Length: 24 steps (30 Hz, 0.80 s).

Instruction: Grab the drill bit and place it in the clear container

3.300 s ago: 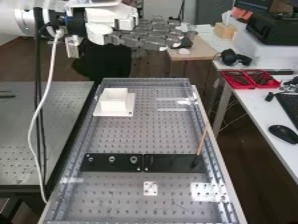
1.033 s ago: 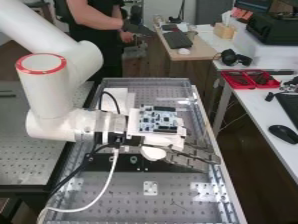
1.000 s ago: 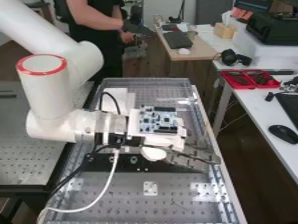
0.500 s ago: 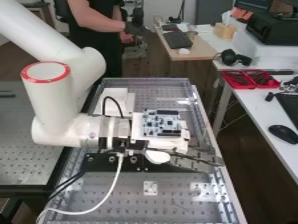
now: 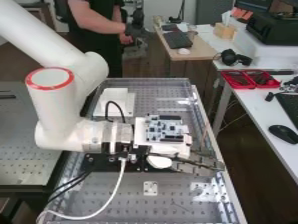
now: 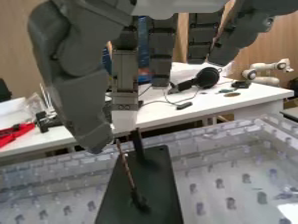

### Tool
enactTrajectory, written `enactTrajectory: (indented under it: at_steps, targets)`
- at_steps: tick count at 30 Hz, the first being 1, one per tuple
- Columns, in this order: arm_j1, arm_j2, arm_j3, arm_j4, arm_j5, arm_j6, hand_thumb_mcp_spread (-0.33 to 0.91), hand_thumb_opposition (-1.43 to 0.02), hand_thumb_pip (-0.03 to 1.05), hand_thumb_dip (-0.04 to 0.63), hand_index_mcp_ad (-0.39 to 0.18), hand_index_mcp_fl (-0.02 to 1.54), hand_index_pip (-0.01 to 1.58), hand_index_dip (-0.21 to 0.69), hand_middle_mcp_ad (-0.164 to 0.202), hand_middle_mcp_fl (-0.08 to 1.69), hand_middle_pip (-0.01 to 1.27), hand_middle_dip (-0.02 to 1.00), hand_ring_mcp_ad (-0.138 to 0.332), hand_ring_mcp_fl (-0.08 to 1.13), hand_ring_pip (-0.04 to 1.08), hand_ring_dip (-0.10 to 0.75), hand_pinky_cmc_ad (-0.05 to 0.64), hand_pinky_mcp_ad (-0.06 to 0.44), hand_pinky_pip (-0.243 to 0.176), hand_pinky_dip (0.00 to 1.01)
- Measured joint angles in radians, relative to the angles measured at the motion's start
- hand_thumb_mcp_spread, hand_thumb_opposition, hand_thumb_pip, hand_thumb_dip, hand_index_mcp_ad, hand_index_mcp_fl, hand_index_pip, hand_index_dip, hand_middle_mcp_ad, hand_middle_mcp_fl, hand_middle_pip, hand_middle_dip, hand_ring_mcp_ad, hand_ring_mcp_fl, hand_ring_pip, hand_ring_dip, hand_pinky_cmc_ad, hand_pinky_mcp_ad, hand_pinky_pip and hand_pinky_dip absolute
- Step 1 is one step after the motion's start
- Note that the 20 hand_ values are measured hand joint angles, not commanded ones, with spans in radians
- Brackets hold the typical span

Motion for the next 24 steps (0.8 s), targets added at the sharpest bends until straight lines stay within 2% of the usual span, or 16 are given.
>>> enactTrajectory:
  at_steps: [9, 16, 19, 24]
  targets:
    - [-0.002, -0.012, 0.0, 0.018, -0.015, -0.005, 0.58, -0.83, 0.49, 0.237, -0.087, 0.36, 1.38, 0.279, 0.07, 0.29, 0.13, 0.2, 0.176, 0.06, 0.09, 0.01, 0.291, 0.122, -0.068, 0.19]
    - [-0.008, -0.022, 0.008, 0.019, -0.021, -0.005, 0.6, -0.85, 0.49, 0.237, -0.105, 0.39, 1.42, 0.279, 0.066, 0.3, 0.13, 0.2, 0.175, 0.06, 0.09, 0.01, 0.302, 0.122, -0.065, 0.19]
    - [-0.011, -0.026, 0.011, 0.018, -0.025, -0.009, 0.63, -0.88, 0.49, 0.237, -0.131, 0.44, 1.45, 0.281, 0.066, 0.3, 0.13, 0.2, 0.175, 0.06, 0.09, 0.01, 0.304, 0.12, -0.065, 0.19]
    - [-0.015, -0.031, 0.018, 0.018, -0.033, -0.011, 0.64, -0.89, 0.49, 0.237, -0.133, 0.46, 1.45, 0.278, 0.065, 0.32, 0.13, 0.2, 0.176, 0.06, 0.1, 0.016, 0.304, 0.12, -0.065, 0.19]
